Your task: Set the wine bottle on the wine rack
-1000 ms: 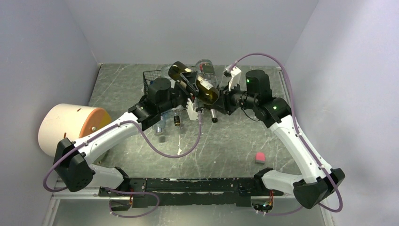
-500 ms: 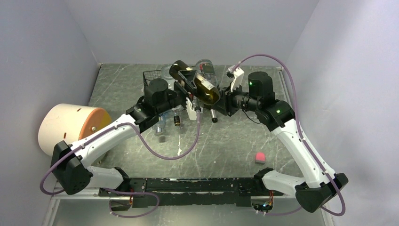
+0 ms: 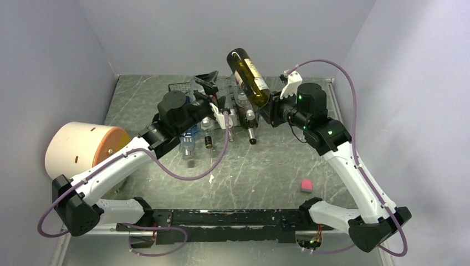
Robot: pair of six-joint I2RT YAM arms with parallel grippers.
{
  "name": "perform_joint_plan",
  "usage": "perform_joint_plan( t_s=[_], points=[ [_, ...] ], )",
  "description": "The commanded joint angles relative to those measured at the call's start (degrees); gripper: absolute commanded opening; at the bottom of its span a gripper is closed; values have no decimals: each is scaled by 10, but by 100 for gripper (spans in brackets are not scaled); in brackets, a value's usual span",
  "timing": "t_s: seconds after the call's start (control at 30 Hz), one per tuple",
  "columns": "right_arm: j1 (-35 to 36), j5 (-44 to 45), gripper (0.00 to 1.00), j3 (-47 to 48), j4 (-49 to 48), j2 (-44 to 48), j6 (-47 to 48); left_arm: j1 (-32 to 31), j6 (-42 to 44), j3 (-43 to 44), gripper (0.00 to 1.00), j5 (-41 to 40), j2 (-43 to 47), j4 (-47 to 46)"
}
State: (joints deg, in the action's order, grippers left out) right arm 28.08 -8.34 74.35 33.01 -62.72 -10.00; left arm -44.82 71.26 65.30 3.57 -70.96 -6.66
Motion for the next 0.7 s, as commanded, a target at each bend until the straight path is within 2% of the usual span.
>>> perform_joint_plan(
  t_s=[0.0, 0.03, 0.13, 0.27, 0.33, 0.43, 0.53, 0.67],
  points=[
    [-1, 10, 0, 2, -136, 14, -28, 5, -217, 0, 99, -75, 20, -82],
    [-1, 8, 0, -3, -145, 12, -33, 6, -288, 9, 99, -102, 21, -94],
    [-1, -3, 0, -16, -173, 2, -51, 6, -470, 54, 98, -268, 9, -77],
    [-1, -23, 0, -29, -212, -13, -76, 6, -550, 57, 100, -377, 15, -52],
    [-1, -31, 0, -37, -237, -20, -91, 6, -592, 47, 99, -394, 31, -35],
    [25, -26, 0, -48, -271, -35, -127, 9, -692, 49, 99, -393, 58, 52],
    [66, 28, 0, -54, -298, -52, -175, 11, -758, 57, 99, -382, 76, 161],
    [143, 99, 0, -53, -321, -86, -212, 13, -827, 54, 99, -406, 107, 291]
  ],
)
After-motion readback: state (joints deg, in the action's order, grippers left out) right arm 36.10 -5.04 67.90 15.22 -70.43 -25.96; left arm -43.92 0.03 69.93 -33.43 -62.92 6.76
